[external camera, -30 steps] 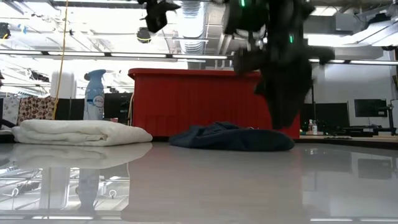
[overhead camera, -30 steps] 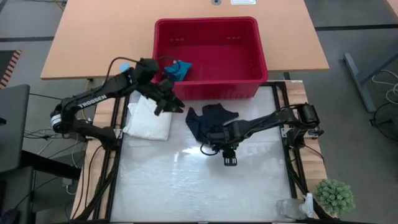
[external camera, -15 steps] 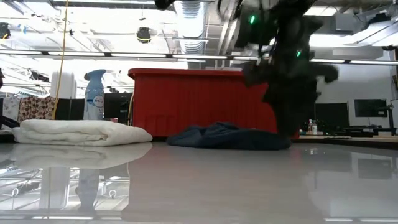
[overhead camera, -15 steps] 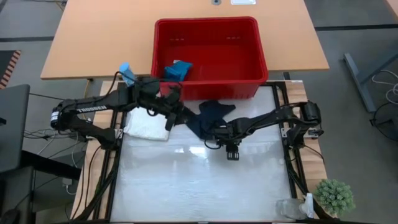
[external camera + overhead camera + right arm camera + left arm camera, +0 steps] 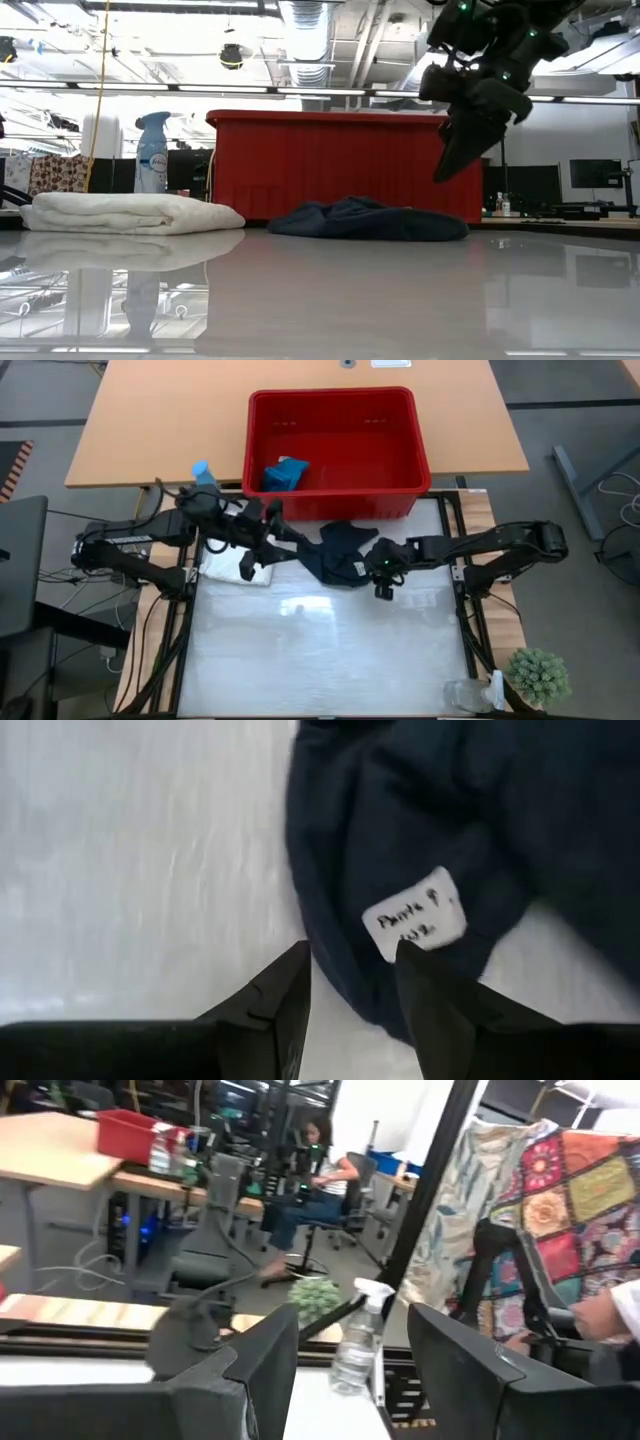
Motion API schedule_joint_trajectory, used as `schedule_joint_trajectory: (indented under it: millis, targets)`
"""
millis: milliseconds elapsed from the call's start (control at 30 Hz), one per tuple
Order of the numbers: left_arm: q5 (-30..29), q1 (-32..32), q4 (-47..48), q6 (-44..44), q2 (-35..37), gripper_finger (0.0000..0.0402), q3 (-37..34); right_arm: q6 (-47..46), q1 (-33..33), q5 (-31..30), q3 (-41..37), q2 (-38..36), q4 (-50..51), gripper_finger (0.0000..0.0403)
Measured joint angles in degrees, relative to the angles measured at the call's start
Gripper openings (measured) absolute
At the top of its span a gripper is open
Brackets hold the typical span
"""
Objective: Fold Laundry from Bin
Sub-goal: Fold the black shorts
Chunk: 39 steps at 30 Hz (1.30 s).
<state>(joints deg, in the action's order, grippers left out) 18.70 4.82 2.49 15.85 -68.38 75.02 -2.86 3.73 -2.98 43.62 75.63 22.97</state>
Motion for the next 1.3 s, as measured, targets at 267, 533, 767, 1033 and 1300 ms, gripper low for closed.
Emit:
schedule_joint_trajectory:
  millis: [267,533,767,1033,1300]
  targets:
    - [0.09,0.79,8.14,0.96,1.35,0.0181,0.00,9.21,-1.63,0.09,0.00,6.82,-5.51,0.0171]
    - [-0.02,0.79,11.90,1.37,1.45,0.0181,0.00,6.55,-1.27,-1.70,0.55,16.65,-5.05,0.0167]
    - [-1.41,0.79,12.81,0.45,1.45,0.0181,0.00,0.40,-3.30,-1.49,9.22,17.33,8.06,0.0022]
    - [-15.61,0.80,21.30,-4.49,1.45,0.0181,0.00,-8.11,-4.77,-3.17,26.50,10.34,19.20,0.0019]
    - [-19.06,0.74,21.91,-12.10,-1.17,0.0181,-0.20,-17.61,-3.37,-2.75,36.94,6.24,22.10,0.0019]
